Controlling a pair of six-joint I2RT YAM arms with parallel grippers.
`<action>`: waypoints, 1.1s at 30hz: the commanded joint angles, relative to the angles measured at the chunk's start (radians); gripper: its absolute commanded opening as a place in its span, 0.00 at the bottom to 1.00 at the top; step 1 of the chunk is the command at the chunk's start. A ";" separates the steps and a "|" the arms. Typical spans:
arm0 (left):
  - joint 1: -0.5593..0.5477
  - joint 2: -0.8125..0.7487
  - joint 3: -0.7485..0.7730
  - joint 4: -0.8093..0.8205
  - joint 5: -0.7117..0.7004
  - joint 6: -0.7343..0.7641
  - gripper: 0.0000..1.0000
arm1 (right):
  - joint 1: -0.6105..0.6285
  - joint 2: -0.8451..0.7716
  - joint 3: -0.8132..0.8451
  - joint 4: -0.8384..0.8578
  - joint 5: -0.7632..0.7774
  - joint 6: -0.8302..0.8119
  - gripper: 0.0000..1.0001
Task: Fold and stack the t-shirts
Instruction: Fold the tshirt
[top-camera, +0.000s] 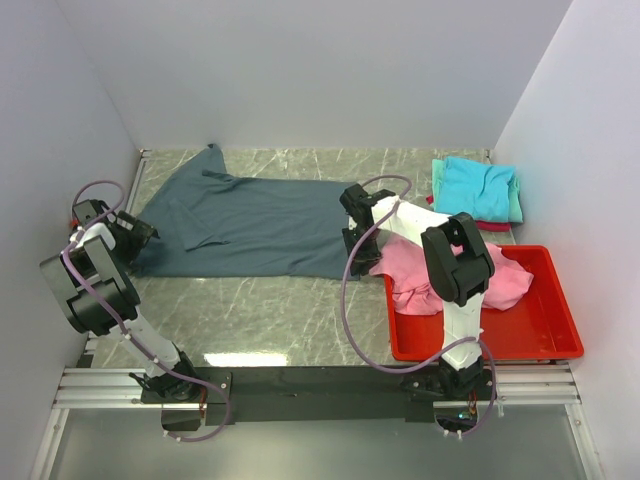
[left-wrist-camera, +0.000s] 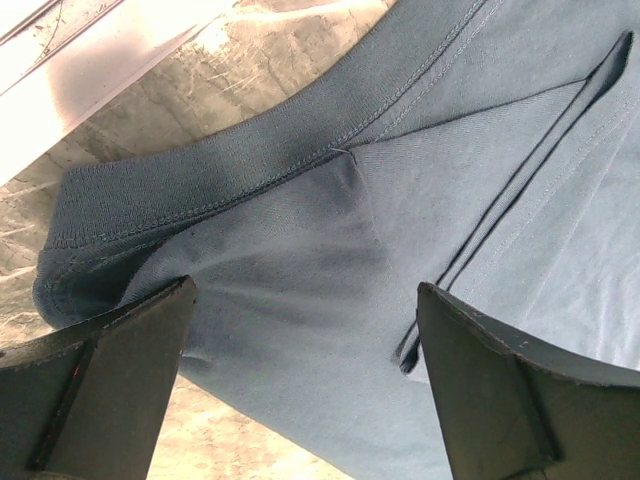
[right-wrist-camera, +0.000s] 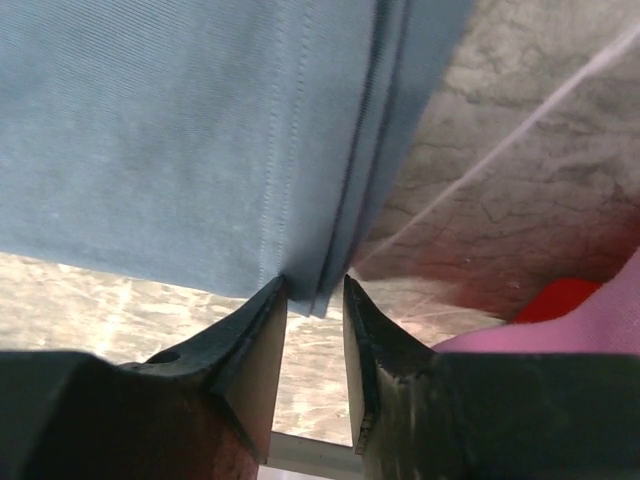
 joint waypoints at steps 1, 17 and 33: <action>0.017 0.009 0.023 -0.028 -0.019 0.019 0.99 | 0.002 -0.030 -0.011 -0.022 0.034 0.007 0.37; 0.022 0.023 0.065 -0.046 -0.020 0.024 0.99 | 0.010 -0.033 -0.032 -0.032 0.037 -0.014 0.00; 0.029 -0.003 0.126 -0.100 -0.068 0.062 0.99 | 0.010 -0.084 0.074 -0.161 0.228 -0.055 0.00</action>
